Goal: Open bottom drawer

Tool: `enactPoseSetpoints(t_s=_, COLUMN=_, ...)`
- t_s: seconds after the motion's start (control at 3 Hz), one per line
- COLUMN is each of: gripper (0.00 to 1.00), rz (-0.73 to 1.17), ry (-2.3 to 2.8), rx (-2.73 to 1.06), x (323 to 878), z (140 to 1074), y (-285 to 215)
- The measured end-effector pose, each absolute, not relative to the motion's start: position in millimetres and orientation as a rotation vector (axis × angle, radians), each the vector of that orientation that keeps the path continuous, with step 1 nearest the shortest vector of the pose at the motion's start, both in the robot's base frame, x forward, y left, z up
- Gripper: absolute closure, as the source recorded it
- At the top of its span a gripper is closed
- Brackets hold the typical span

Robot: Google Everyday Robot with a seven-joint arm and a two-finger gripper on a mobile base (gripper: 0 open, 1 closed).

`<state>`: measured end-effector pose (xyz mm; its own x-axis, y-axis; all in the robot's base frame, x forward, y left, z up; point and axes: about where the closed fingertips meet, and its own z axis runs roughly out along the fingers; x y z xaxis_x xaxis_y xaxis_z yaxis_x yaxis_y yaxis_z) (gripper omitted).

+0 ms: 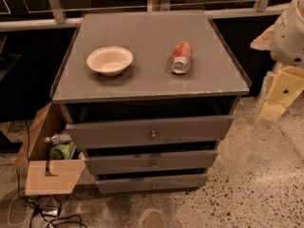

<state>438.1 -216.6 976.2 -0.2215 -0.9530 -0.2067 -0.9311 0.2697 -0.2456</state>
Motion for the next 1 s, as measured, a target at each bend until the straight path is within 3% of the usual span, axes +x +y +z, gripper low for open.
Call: enactPoseSetpoints(t_s=1.0, gripper=0.0, rz=-0.047, ry=2.318, rx=-1.649, x=403, z=907, y=-236)
